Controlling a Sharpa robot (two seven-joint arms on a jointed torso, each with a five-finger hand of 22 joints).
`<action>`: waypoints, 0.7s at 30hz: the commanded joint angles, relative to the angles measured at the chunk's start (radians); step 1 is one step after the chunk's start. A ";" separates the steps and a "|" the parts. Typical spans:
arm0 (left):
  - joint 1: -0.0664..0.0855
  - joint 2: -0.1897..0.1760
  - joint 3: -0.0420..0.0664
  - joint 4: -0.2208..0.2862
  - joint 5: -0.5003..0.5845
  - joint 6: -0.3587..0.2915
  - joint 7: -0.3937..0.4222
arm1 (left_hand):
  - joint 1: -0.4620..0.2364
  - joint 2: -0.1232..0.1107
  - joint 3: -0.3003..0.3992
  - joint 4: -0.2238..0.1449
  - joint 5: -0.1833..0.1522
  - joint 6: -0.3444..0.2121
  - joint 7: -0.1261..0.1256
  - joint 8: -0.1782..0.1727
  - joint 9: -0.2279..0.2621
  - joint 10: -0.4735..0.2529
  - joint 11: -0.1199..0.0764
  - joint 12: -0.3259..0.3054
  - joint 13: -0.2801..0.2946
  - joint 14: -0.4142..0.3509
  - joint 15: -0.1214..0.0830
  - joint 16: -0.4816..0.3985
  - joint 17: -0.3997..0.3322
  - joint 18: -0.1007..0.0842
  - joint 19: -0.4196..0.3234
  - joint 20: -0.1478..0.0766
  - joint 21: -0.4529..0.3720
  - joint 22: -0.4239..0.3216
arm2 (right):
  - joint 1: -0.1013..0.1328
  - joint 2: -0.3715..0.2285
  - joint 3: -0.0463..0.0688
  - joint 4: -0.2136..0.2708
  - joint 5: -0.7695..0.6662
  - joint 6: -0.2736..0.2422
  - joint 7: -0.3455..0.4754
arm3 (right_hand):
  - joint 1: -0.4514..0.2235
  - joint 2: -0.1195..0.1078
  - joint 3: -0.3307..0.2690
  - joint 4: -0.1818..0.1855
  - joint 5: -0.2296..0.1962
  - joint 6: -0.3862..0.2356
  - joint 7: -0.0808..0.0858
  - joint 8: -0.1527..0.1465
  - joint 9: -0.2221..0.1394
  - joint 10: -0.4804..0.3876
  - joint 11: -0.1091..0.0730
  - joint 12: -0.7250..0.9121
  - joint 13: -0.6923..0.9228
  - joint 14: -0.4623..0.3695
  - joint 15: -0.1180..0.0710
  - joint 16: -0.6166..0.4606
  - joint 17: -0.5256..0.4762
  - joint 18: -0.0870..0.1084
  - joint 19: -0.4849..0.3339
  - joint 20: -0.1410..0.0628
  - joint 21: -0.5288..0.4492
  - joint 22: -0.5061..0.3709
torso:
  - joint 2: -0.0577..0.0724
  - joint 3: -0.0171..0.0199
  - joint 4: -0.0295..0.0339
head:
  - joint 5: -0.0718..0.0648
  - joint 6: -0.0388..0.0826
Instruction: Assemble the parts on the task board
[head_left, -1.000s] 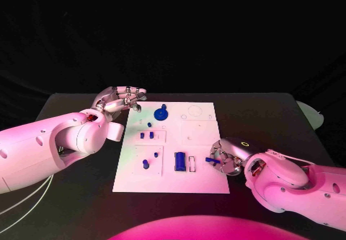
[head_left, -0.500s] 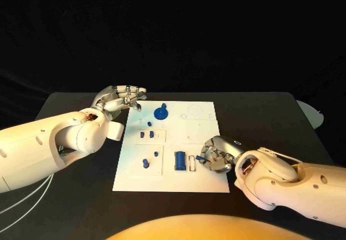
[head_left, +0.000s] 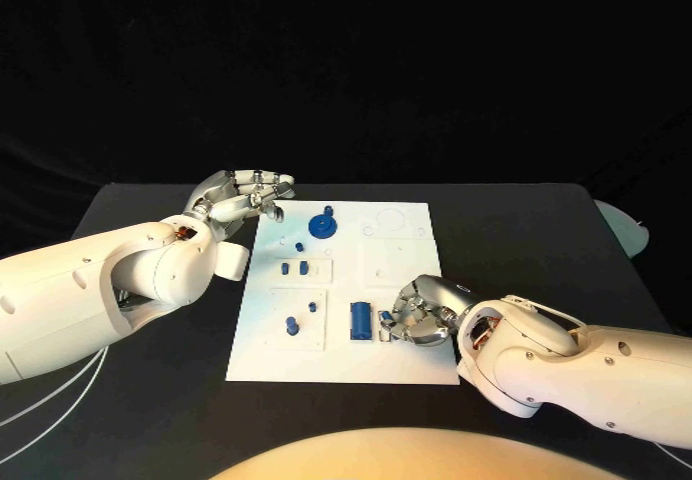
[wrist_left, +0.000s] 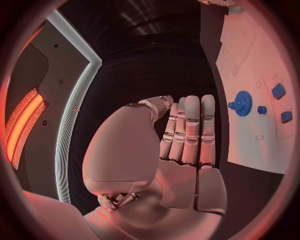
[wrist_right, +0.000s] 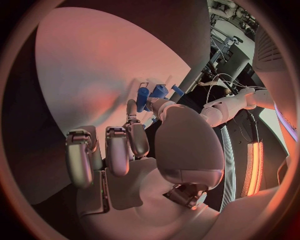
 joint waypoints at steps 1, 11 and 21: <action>-0.002 0.001 0.001 0.003 -0.003 0.015 0.006 | -0.003 0.009 0.001 -0.005 0.002 0.000 0.002 0.003 0.001 -0.009 0.000 0.005 0.001 0.003 -0.003 -0.005 -0.001 0.014 0.007 0.000 -0.003 0.001 | -0.001 0.007 0.000 -0.006 0.022 0.017 0.009 | -0.014 0.003 -0.010 0.001 0.006 0.003 0.001 -0.004 -0.004 0.009 0.001 0.007 0.071 0.081 -0.005 0.006 0.126 -0.007 0.105 -0.010 0.005 0.263 | 0.000 0.0003 -0.0004 | 0.001 -0.002; -0.002 0.001 0.001 0.004 -0.003 0.016 0.004 | -0.003 0.009 0.001 -0.005 0.002 0.000 0.002 0.003 0.001 -0.009 0.000 0.005 0.001 0.003 -0.003 -0.005 -0.001 0.014 0.007 0.000 -0.003 0.001 | -0.002 0.028 0.000 -0.033 0.019 0.035 0.006 | -0.019 0.005 -0.016 0.001 0.008 0.005 0.001 -0.004 -0.004 0.011 0.001 0.010 0.074 0.082 -0.005 0.006 0.127 -0.007 0.105 -0.010 0.005 0.263 | 0.000 0.0007 -0.0003 | 0.002 -0.004; -0.002 0.001 0.001 0.004 -0.003 0.017 0.002 | -0.003 0.009 0.001 -0.005 0.002 0.000 0.002 0.003 0.001 -0.009 0.000 0.005 0.001 0.003 -0.003 -0.005 -0.001 0.014 0.007 0.000 -0.003 0.001 | -0.002 0.036 0.000 -0.049 -0.016 0.037 0.003 | -0.030 0.008 -0.030 0.002 0.007 0.007 0.001 -0.006 -0.006 0.011 0.001 0.010 0.075 0.081 -0.005 0.005 0.124 -0.006 0.104 -0.010 0.003 0.262 | 0.000 0.0010 -0.0012 | 0.004 -0.004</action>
